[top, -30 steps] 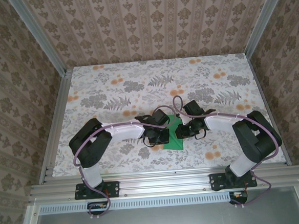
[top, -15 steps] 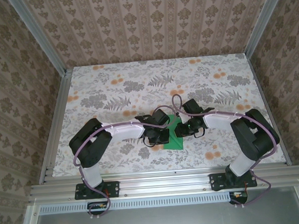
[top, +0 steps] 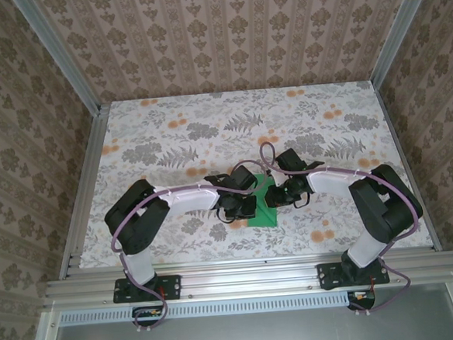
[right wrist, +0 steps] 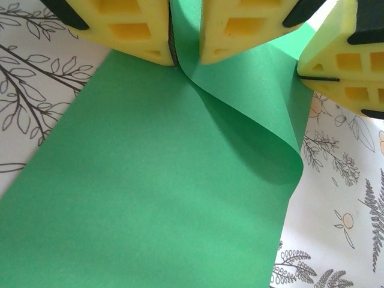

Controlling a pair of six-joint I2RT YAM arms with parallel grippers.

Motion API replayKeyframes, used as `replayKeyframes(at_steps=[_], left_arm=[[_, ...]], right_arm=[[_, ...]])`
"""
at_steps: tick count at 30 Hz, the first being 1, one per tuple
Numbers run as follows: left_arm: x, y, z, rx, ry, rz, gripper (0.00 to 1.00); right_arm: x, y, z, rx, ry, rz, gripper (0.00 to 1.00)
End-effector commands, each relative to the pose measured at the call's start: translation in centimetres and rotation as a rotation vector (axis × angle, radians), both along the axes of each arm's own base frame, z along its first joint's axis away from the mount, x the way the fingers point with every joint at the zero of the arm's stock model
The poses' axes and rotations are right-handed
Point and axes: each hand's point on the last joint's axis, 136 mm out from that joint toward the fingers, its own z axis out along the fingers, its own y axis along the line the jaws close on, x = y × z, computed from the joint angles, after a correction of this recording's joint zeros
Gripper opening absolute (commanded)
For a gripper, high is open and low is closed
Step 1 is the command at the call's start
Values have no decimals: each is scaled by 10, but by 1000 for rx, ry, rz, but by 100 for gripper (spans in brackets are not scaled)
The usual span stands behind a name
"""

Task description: Fold a paper plane with a square sheet of paper (pick it up from the middle)

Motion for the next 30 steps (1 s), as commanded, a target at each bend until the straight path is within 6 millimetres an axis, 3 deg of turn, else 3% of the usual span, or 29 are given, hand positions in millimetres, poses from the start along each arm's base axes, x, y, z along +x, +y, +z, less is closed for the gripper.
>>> replayKeyframes(at_steps=[1, 5, 10, 30], left_arm=[[-7, 10, -13, 78, 18, -23, 7], [-6, 9, -12, 77, 17, -25, 7], [-6, 10, -13, 85, 19, -28, 7], [-6, 8, -12, 79, 20, -40, 7]], right_arm=[[5, -2, 7, -13, -12, 1, 19], [7, -1, 7, -20, -6, 1, 19], [10, 4, 24, 15, -43, 16, 19], [11, -5, -7, -67, 32, -8, 17]])
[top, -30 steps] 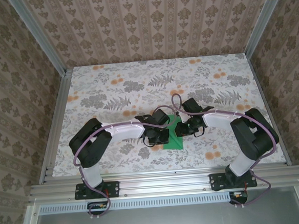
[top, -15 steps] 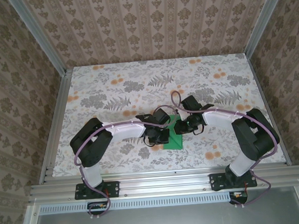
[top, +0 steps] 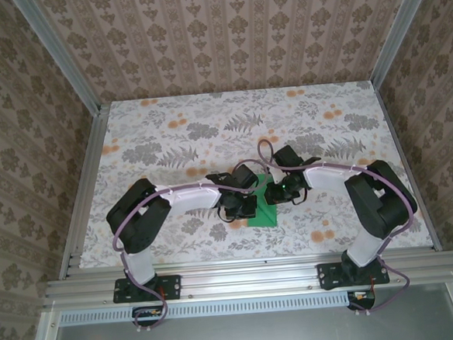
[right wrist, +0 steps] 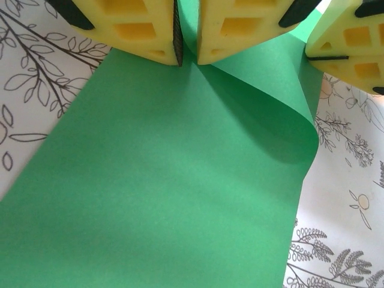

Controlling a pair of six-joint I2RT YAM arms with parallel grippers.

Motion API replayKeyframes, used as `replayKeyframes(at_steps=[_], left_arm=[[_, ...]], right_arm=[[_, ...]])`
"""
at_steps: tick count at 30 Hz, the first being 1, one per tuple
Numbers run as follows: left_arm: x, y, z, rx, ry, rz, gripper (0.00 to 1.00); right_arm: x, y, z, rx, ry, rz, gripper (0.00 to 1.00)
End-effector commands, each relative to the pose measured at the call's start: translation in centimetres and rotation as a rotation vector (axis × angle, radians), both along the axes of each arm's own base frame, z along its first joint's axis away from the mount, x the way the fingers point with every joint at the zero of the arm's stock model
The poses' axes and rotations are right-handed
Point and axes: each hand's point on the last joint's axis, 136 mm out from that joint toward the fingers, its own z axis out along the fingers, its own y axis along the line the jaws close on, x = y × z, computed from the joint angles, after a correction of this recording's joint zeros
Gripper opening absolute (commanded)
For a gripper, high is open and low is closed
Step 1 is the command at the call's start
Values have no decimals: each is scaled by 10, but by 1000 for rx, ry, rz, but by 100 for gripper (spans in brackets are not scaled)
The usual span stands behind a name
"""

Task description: Fold a paper plane with a square sheet of paper (pick it up from the middle)

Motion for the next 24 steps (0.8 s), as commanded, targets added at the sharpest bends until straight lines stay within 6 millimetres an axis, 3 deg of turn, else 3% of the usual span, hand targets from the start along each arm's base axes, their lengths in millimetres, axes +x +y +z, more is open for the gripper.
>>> replayKeyframes(at_steps=[1, 9, 14, 18, 24], left_arm=[[-6, 8, -11, 61, 13, -26, 7], [0, 0, 19, -7, -37, -26, 11], [14, -7, 53, -111, -95, 22, 16], [32, -13, 68, -225, -114, 109, 21], [50, -14, 55, -254, -75, 208, 21]], right_arm=[[0, -4, -6, -34, 22, -1, 17], [-2, -8, -12, -53, 43, -15, 17], [-4, -8, -13, -51, 53, -14, 17], [-5, -7, -14, -50, 53, -13, 17], [-4, -7, -14, -49, 55, -12, 17]])
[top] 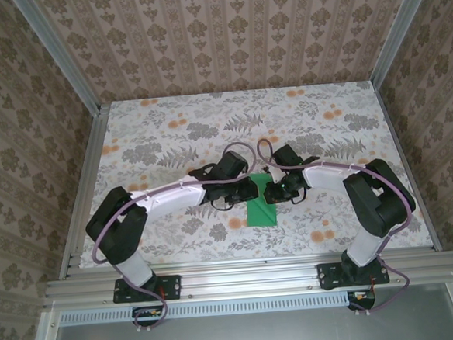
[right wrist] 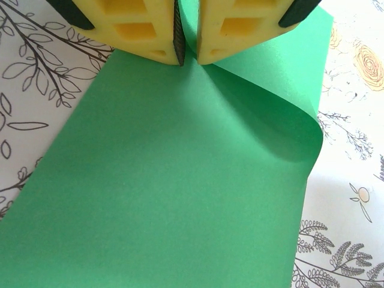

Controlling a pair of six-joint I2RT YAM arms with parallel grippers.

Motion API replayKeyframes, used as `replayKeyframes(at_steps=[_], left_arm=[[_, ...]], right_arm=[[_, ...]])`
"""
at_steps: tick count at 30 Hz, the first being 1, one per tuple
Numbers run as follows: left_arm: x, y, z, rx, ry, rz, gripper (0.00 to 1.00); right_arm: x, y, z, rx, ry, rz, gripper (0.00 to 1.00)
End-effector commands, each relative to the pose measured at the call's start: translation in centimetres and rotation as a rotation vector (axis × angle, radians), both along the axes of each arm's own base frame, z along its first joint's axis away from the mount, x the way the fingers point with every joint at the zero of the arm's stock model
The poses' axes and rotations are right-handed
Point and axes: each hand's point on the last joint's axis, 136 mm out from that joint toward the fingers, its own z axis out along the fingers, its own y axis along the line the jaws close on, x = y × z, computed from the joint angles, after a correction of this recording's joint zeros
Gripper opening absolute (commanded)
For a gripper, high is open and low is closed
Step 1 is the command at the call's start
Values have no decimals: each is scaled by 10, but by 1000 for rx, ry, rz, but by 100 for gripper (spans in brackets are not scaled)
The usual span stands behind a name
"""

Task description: Fold a paper plane with a square sheet of paper (pick it up from the middle)

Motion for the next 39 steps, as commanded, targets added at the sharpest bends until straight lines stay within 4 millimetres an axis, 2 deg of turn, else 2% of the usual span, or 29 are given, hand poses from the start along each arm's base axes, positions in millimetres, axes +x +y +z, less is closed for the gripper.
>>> replayKeyframes(at_steps=[1, 7, 12, 18, 23, 29, 33, 35, 39], left_arm=[[6, -4, -13, -43, 52, 57, 21], [12, -19, -22, -117, 85, 72, 21], [13, -23, -29, -113, 99, 74, 22], [13, -24, -44, -85, 135, 82, 22], [10, -16, -60, -23, 157, 100, 21], [6, -8, -70, 12, 168, 112, 20], [6, -8, -70, 16, 165, 113, 20], [6, -8, -70, 18, 164, 115, 20], [7, -9, -70, 17, 163, 111, 20]], right_arm=[[-7, -8, -13, -47, 52, -8, 17], [-7, -7, -13, -41, 53, -5, 17], [-7, -6, -13, -35, 55, -2, 17], [-8, -5, -14, -32, 57, 0, 17], [-6, -4, -11, -27, 51, 1, 18], [-1, 3, 9, 22, 24, -9, 26], [-7, 5, 25, 63, 18, -20, 35], [-12, 5, 29, 88, 22, -35, 40], [-24, 4, 26, 118, 59, -64, 43]])
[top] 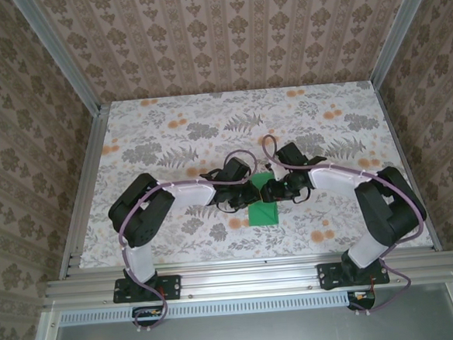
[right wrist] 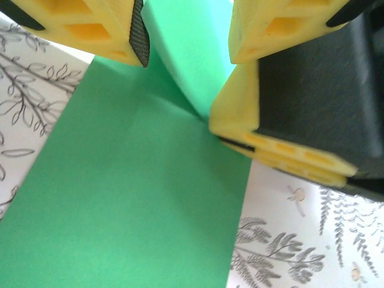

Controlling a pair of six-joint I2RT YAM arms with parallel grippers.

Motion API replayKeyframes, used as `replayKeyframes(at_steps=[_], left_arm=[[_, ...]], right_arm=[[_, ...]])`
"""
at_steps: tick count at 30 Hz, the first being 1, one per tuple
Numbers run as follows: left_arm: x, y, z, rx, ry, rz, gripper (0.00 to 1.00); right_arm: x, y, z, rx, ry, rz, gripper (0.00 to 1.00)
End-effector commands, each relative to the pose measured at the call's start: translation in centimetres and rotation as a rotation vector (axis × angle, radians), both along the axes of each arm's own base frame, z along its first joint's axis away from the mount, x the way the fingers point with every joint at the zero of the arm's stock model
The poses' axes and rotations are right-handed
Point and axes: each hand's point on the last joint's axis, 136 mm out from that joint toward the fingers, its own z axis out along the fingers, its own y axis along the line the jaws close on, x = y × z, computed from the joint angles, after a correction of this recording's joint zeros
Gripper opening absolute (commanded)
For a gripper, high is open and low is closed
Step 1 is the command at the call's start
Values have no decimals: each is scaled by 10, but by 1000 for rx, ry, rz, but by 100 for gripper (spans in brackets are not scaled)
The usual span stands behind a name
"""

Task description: Fold a paper plane with a square sheet of paper (pick it up from the middle)

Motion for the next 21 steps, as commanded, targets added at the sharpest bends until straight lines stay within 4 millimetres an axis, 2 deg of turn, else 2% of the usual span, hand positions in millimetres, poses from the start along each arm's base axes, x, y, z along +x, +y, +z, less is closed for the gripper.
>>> replayKeyframes(at_steps=[1, 8, 11, 13, 15, 21], left_arm=[[-2, 4, -8, 43, 21, 13, 20], [-2, 2, -7, 39, 17, 8, 20], [-2, 2, -6, 39, 16, 5, 20], [-1, 2, -5, 37, 11, 2, 20], [-1, 1, -4, 40, 8, -6, 20], [1, -4, 7, 22, -23, -37, 23]], right_arm=[[-18, -2, -3, 33, 72, -32, 43], [-18, -5, -5, 26, 81, -55, 41], [-13, -9, -6, -5, 73, -56, 32], [-12, -12, -9, -19, 74, -49, 22], [-11, -15, -13, -40, 81, -44, 17], [-7, -14, -21, -47, 80, -35, 13]])
